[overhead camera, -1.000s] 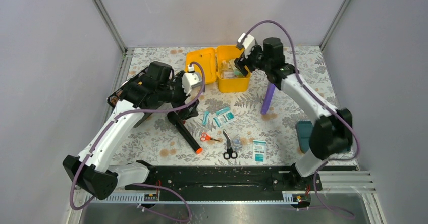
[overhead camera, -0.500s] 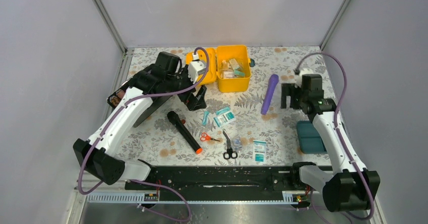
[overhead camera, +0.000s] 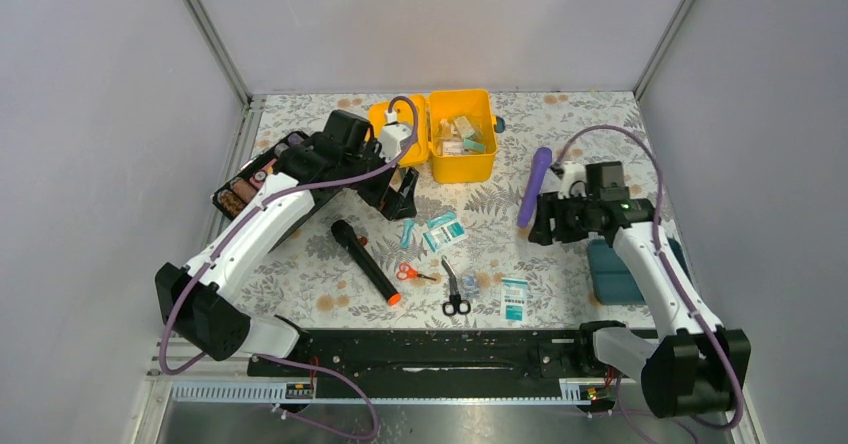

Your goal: Organize the medicine kit

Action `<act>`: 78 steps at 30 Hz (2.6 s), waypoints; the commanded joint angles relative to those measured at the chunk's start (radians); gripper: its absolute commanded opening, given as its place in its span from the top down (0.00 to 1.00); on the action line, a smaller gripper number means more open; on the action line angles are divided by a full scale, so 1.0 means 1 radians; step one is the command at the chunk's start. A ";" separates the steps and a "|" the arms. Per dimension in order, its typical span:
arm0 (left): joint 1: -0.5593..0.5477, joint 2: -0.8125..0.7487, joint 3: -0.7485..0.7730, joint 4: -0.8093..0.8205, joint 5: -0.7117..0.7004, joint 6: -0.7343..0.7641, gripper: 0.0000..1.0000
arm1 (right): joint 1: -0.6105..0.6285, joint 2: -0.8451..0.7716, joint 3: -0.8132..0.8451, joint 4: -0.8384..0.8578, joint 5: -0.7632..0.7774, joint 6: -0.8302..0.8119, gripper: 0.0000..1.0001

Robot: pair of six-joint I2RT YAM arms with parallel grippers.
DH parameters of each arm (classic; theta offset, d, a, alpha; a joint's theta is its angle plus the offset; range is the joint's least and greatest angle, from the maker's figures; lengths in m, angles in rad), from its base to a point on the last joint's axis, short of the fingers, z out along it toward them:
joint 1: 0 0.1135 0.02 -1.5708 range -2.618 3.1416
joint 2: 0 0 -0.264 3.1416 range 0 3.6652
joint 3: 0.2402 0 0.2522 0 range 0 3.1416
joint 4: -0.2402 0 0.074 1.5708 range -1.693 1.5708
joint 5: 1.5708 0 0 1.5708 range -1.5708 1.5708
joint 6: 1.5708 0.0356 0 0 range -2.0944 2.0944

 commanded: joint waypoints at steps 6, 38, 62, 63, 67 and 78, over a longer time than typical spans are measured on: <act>0.003 -0.078 -0.098 0.063 -0.084 -0.113 0.01 | 0.223 0.172 -0.044 0.159 -0.067 0.118 0.38; 0.073 -0.173 -0.073 0.121 0.077 -0.103 0.02 | 0.608 0.600 0.084 0.097 -0.035 0.107 0.56; 0.106 -0.022 0.153 0.027 0.083 0.051 0.06 | 0.404 0.427 0.570 0.025 0.047 -0.180 1.00; 0.106 -0.008 0.176 0.020 0.082 0.047 0.06 | 0.384 0.475 0.636 0.039 0.047 -0.180 1.00; 0.106 0.026 0.237 -0.003 0.073 0.042 0.06 | 0.346 0.686 0.904 0.056 0.118 -0.179 1.00; 0.106 0.010 0.208 -0.025 0.021 0.074 0.05 | 0.344 1.180 1.444 0.133 0.566 -0.158 1.00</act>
